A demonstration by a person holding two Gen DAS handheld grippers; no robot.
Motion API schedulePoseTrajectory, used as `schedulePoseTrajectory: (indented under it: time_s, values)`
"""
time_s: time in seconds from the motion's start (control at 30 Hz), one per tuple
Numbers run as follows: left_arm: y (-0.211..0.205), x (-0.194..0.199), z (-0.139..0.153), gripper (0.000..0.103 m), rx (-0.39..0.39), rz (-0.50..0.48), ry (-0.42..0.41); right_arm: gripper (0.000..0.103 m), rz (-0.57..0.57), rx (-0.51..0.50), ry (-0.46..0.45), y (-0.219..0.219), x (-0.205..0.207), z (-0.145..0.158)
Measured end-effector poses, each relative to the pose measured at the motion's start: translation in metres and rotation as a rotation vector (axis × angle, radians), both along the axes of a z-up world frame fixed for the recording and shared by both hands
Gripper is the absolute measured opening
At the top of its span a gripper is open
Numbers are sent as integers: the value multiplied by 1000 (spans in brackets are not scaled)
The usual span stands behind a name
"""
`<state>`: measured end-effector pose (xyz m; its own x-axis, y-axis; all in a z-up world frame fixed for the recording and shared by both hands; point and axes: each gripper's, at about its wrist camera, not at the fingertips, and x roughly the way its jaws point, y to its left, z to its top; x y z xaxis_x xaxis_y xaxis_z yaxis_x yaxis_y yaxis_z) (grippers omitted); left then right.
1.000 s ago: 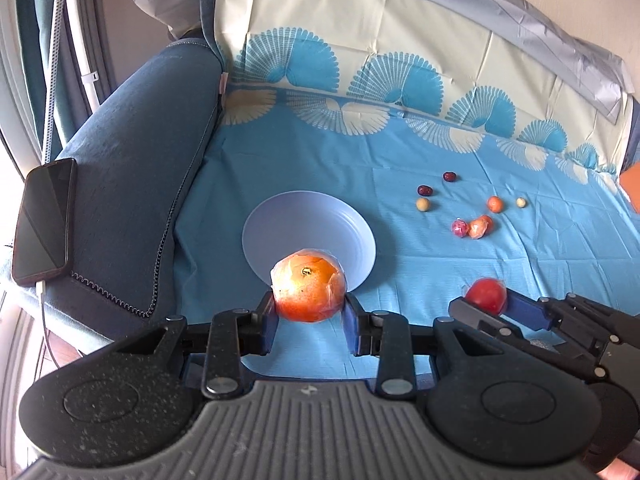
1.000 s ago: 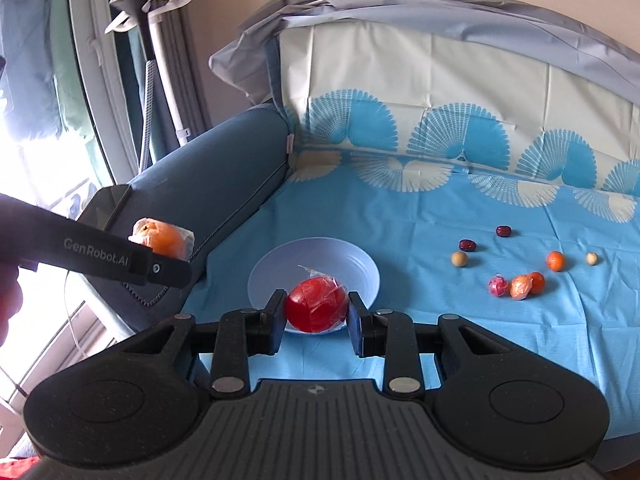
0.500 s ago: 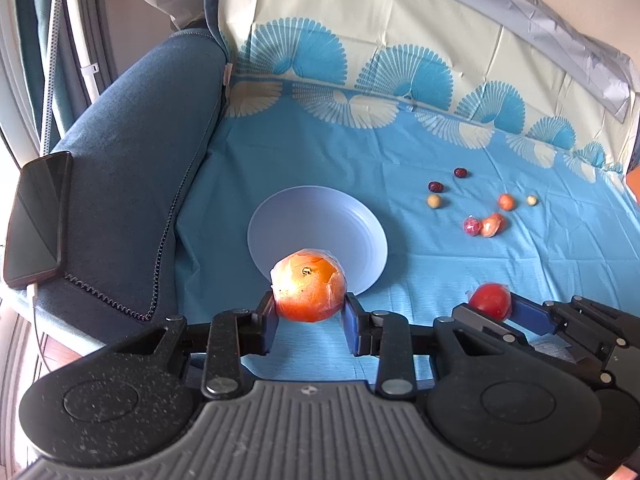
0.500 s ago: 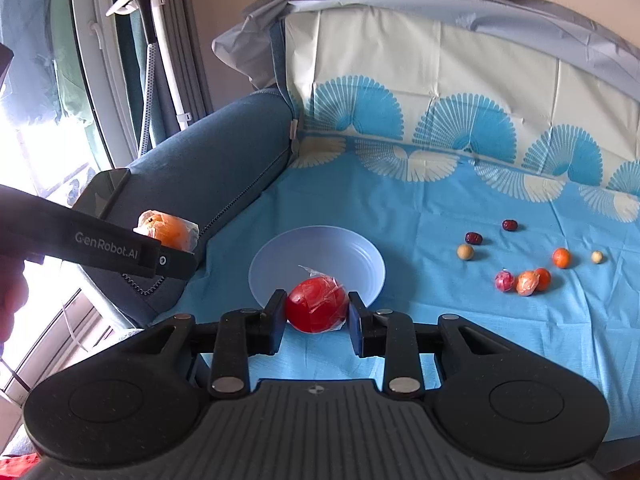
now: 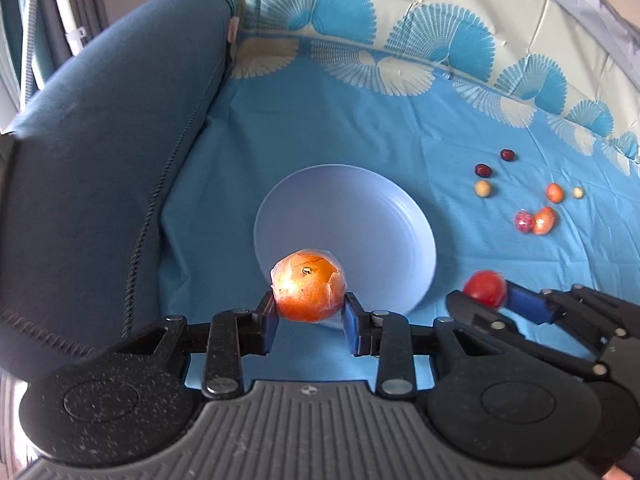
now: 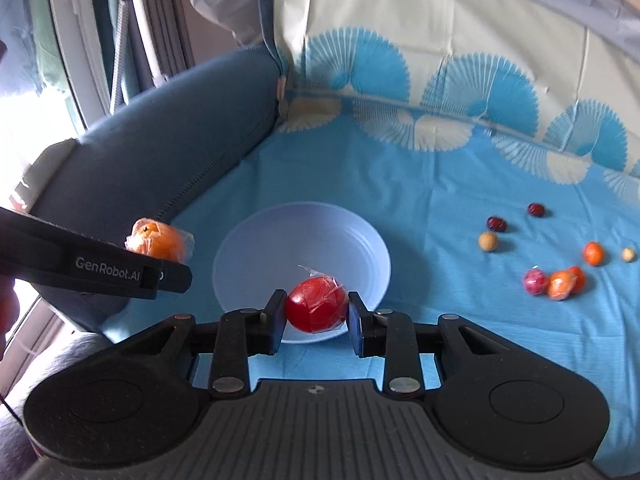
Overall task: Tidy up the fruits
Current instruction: 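Carry both fruits to the plate and open both tools to release them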
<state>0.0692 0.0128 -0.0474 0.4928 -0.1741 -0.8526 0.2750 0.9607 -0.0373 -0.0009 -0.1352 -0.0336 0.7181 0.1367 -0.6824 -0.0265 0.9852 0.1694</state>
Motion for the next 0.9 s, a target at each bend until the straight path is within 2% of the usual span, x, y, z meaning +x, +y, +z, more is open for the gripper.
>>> schedulePoseTrajectory:
  time_s: [0.27, 0.43, 0.5, 0.53, 0.57, 0.6, 0.63, 0.7, 0.8, 0.9]
  values:
    - [-28, 58, -48, 37, 45, -38, 64, 33, 7, -29, 100, 2, 60, -51]
    - [-34, 79, -71, 37, 61, -42, 101, 33, 19, -41, 135, 5, 79, -73]
    - [-34, 84, -73, 43, 53, -42, 92, 34, 33, -32, 140, 6, 84, -78]
    - [-34, 85, -71, 62, 51, -43, 75, 34, 43, -26, 143, 5, 86, -80]
    - [-33, 85, -67, 88, 49, -41, 47, 43, 50, -21, 142, 5, 88, -80]
    - [-32, 83, -61, 97, 48, -30, 7, 62, 52, -21, 138, 4, 90, -79]
    - [-31, 80, -55, 103, 51, -15, -26, 69, 51, -25, 129, 3, 90, -75]
    - [-29, 76, -43, 103, 57, -5, -43, 82, 57, -44, 106, 3, 85, -65]
    - [-25, 65, -31, 103, 80, 9, -9, 95, 59, -62, 95, 2, 67, -48]
    - [-14, 40, -23, 103, 110, 42, 21, 97, 25, -75, 92, 2, 41, -31]
